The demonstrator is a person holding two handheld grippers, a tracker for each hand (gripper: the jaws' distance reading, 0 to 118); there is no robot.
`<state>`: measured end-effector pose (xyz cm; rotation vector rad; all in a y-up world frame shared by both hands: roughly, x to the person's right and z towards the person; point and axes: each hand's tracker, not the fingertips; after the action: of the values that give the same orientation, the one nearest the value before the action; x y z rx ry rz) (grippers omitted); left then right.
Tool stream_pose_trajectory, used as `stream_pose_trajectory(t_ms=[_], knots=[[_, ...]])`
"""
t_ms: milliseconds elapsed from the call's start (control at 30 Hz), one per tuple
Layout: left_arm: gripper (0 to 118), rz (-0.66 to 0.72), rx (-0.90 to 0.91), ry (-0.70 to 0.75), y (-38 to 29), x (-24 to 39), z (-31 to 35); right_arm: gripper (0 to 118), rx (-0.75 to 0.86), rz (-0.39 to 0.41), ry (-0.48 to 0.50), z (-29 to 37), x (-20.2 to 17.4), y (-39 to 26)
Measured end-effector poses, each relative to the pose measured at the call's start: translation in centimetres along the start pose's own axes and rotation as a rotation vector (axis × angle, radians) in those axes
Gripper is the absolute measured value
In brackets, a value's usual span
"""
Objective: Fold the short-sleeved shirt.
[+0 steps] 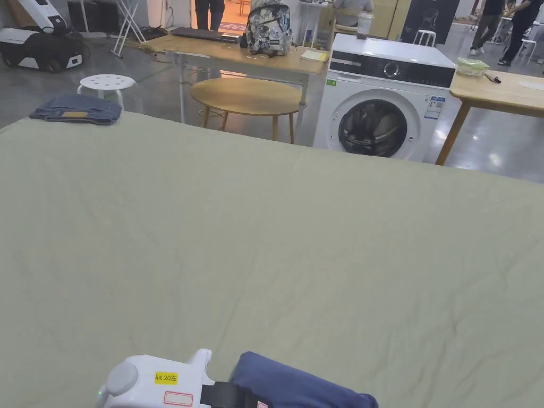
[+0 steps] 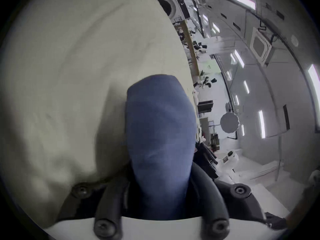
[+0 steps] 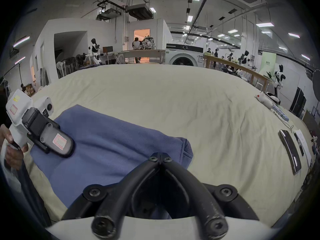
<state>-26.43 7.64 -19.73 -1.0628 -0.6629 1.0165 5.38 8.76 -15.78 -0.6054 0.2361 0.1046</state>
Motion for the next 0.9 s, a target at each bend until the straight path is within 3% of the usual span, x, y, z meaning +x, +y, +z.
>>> stream_pose_trajectory(t_ms=[500,900], knots=[[17,-0.073,0.026,-0.046,0.0,4.0,1.7,0,0.015,-0.008,0.005,0.8,-0.1,1.3],[16,-0.073,0.076,0.036,1.8,5.1,7.6,0,0.121,-0.010,0.008,2.0,0.0,6.4]])
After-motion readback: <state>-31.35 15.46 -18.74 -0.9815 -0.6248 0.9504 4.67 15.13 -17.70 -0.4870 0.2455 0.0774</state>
